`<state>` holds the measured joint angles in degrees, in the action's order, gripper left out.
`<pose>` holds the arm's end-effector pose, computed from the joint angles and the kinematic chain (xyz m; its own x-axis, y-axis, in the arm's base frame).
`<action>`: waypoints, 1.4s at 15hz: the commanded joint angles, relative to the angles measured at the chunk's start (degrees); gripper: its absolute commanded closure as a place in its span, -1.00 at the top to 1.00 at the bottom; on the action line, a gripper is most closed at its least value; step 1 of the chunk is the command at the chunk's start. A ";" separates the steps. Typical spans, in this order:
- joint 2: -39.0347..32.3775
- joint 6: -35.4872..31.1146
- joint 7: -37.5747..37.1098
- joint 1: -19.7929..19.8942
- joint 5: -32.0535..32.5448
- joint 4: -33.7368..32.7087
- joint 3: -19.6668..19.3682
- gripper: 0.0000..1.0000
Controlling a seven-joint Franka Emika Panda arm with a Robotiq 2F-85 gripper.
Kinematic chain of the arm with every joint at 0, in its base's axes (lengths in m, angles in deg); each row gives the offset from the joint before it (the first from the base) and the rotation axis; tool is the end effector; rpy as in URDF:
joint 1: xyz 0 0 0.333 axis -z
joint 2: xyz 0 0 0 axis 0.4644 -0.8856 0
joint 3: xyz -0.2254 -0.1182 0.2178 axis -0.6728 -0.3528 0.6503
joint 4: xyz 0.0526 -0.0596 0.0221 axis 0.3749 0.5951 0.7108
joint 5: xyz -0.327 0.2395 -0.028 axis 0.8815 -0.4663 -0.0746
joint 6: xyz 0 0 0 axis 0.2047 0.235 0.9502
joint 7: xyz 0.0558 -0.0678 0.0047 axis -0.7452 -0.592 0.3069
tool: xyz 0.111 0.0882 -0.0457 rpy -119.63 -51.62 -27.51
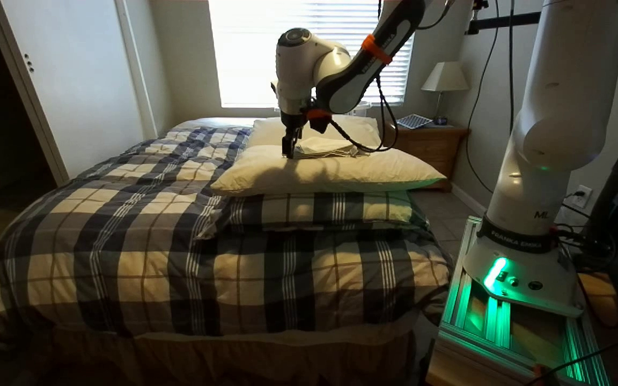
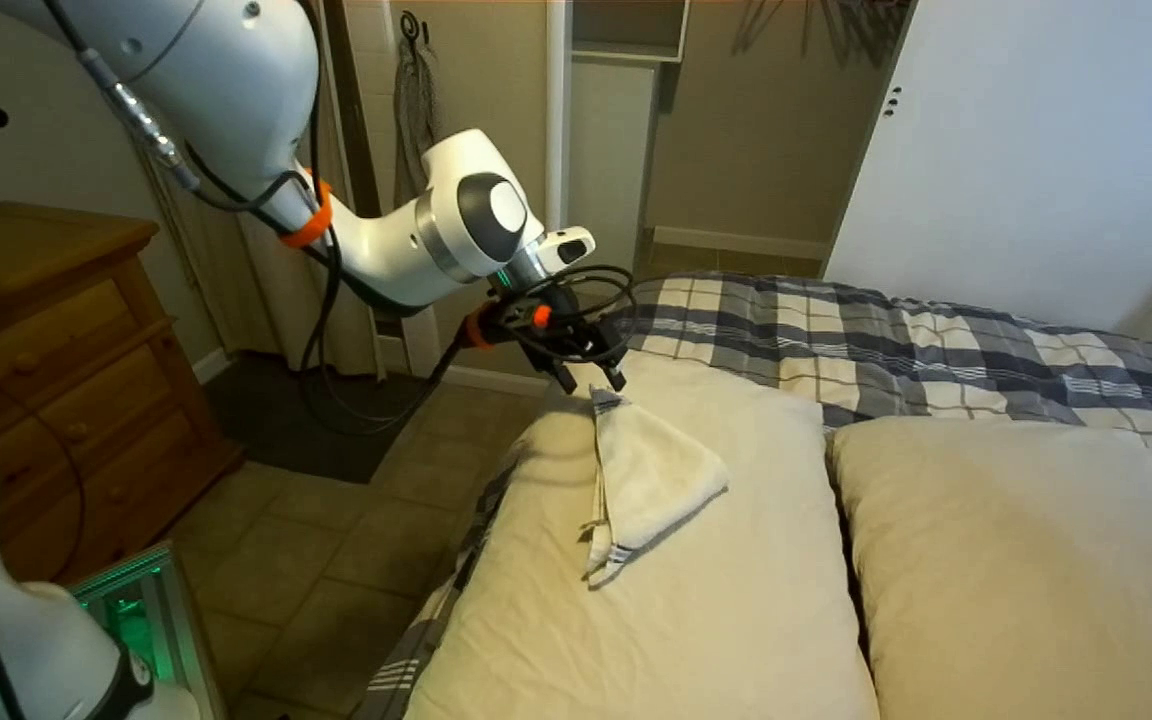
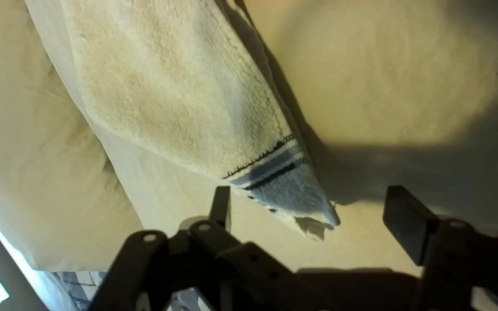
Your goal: Unfold the towel on the pillow
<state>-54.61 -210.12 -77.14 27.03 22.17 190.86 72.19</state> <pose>0.5686 0.0222 0.3105 0.9222 0.3330 0.1965 0.1982 -0.8435 0.4992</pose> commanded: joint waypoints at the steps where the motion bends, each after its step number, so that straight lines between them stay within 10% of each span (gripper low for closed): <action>1: -1.53 -0.97 -2.55 -1.18 1.99 -1.09 -1.24 0.22; 10: -1.11 0.13 -2.56 -1.02 1.71 -0.65 -2.66 -0.97; 21: 5.46 1.41 -1.00 1.97 0.28 2.45 -6.44 -0.98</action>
<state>-52.57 -209.18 -77.85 27.77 21.90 191.21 66.71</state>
